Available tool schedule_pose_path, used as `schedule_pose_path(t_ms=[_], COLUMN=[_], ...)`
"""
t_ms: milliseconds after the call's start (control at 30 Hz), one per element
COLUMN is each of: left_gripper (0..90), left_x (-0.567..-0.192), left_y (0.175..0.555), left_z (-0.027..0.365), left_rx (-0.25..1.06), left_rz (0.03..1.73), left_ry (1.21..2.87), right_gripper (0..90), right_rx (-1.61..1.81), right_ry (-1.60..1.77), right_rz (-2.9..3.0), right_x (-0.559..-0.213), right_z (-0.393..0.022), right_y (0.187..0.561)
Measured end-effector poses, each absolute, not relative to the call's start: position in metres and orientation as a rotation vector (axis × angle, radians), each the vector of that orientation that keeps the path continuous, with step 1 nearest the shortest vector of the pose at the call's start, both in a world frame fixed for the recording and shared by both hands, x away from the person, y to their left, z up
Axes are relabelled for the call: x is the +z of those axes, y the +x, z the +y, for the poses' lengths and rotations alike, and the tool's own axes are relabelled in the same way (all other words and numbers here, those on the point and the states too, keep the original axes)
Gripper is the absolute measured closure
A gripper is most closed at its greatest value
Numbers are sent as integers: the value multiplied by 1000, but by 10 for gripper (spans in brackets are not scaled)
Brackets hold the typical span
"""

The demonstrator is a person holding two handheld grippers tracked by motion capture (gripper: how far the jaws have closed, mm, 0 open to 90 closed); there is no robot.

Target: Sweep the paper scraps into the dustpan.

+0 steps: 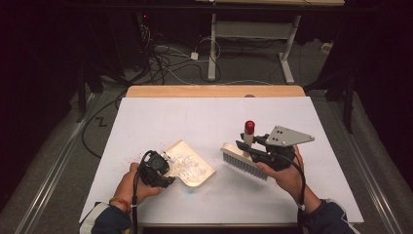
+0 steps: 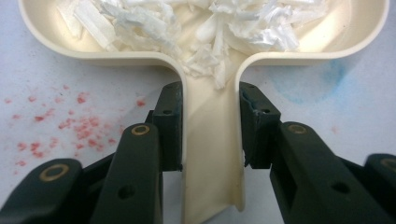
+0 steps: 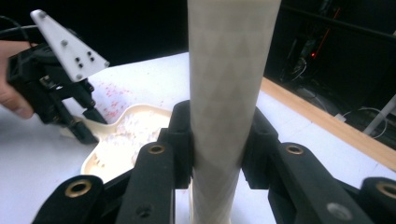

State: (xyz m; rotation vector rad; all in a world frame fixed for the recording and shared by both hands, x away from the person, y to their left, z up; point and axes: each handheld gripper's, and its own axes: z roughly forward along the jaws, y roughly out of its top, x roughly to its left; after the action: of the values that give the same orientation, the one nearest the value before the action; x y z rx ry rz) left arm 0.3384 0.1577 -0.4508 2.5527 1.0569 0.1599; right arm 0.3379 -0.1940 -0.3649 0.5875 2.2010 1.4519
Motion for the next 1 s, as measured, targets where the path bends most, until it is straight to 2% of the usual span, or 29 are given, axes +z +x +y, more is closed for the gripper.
schedule_pose_path(t_ms=[333, 1000], left_gripper=[632, 632], left_x=[-450, -453], left_y=[338, 346], left_z=[160, 180], left_rx=[193, 224], left_rz=[1060, 1193], left_ry=[2524, 2415], right_gripper=[705, 705], right_rx=[1436, 1445], right_ry=[601, 667], right_rz=[2214, 2238], right_x=[-361, -365], right_z=[-229, -283], right_y=[323, 308])
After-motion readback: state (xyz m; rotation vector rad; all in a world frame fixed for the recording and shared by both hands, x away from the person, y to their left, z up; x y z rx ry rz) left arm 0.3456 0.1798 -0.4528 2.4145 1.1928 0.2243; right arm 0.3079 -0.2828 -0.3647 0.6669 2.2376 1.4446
